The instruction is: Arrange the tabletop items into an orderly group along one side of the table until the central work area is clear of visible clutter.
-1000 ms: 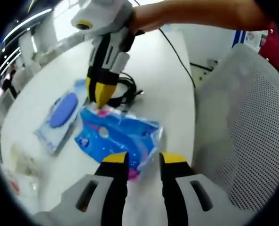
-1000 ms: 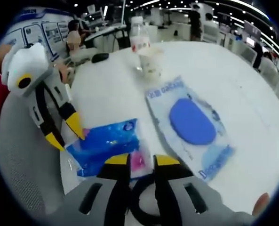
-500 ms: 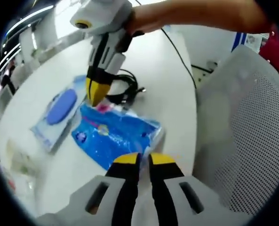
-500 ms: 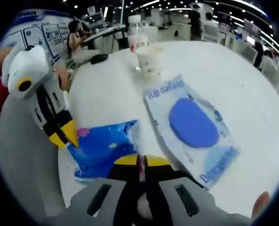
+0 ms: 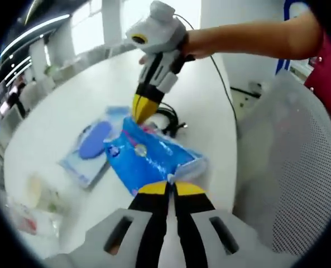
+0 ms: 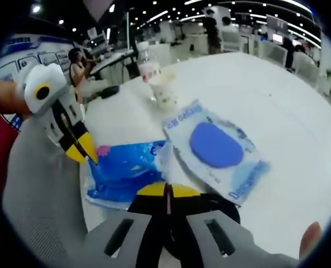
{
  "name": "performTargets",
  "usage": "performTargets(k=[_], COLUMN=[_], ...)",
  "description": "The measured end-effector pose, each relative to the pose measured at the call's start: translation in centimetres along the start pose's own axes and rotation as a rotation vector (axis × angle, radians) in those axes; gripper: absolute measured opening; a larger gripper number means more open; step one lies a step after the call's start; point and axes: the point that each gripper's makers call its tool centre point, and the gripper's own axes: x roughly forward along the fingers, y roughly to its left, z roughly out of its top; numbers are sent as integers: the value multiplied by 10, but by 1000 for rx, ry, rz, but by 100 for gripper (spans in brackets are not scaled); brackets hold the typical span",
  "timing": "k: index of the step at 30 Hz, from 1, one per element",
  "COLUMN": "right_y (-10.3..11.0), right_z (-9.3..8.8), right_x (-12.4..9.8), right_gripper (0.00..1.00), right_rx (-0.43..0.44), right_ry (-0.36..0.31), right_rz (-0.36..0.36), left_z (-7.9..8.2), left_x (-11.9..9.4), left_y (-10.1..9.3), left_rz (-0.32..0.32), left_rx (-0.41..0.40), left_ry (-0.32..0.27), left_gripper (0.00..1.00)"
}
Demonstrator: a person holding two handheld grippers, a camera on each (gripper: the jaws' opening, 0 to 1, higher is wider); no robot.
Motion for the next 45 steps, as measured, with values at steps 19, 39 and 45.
performTargets(k=[19,39,45], right_y=[-31,-87,-106], right_z=[-1,-20,-31], right_x=[-49,-114,-133], right_gripper=[1,1,1], right_rx=[137,270,309], right_ry=[-99,-201,-226], right_rz=[-115,-266,-315], left_z=[39,104,125], left_x=[4,50,71], left_y=[46,82,90], left_rz=[51,66,62], left_rx=[25,125,147], left_ry=[-47,-40,-35], left_gripper=[4,4,4])
